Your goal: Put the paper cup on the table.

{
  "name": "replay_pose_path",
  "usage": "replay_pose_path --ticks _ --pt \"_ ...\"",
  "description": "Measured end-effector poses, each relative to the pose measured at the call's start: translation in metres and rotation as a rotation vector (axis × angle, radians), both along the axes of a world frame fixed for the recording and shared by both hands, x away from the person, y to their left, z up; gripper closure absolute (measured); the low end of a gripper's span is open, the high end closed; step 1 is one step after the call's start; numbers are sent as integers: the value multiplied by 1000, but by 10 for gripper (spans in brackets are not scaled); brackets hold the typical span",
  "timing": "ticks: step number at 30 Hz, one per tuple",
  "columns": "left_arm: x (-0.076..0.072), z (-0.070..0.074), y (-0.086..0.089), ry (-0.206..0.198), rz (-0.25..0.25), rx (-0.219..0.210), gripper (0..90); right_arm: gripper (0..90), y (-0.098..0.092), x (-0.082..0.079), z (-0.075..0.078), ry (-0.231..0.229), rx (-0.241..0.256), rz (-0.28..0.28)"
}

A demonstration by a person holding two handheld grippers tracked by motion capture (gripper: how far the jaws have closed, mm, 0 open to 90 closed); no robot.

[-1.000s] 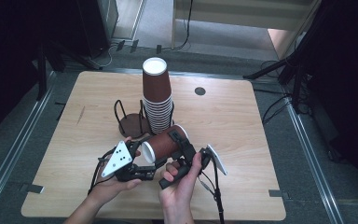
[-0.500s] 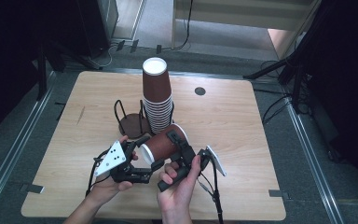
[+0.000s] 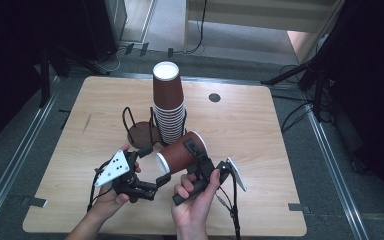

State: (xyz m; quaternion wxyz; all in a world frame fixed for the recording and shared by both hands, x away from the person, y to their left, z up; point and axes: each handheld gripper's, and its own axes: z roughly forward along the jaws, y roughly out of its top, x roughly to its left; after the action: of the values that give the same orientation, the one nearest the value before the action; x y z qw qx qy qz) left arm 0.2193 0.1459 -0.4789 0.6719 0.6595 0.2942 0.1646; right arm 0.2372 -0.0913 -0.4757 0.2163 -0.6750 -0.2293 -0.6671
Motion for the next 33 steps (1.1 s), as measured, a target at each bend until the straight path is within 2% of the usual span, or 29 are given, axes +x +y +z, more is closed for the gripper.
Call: replay_pose_path --ticks 7,10,15,17,21,27,33 --pt "-3 -4 8 15 20 19 0 113 -9 -1 1 -19 -26 -26" --pt "-6 -6 14 23 28 9 0 115 -12 -1 2 -40 -51 -42" --pt "-8 -11 24 33 66 20 0 115 -19 -2 2 -80 -123 -70" --pt "-9 -13 28 42 79 19 0 116 -21 -2 0 -81 -145 -75" --pt "-11 -17 38 53 95 16 0 118 -25 -1 -3 -91 -154 -80" --pt "-14 -29 59 85 153 24 0 123 -28 -1 -4 -136 -216 -87" --pt "-16 -39 83 123 232 26 0 124 -34 0 -6 -171 -274 -99"
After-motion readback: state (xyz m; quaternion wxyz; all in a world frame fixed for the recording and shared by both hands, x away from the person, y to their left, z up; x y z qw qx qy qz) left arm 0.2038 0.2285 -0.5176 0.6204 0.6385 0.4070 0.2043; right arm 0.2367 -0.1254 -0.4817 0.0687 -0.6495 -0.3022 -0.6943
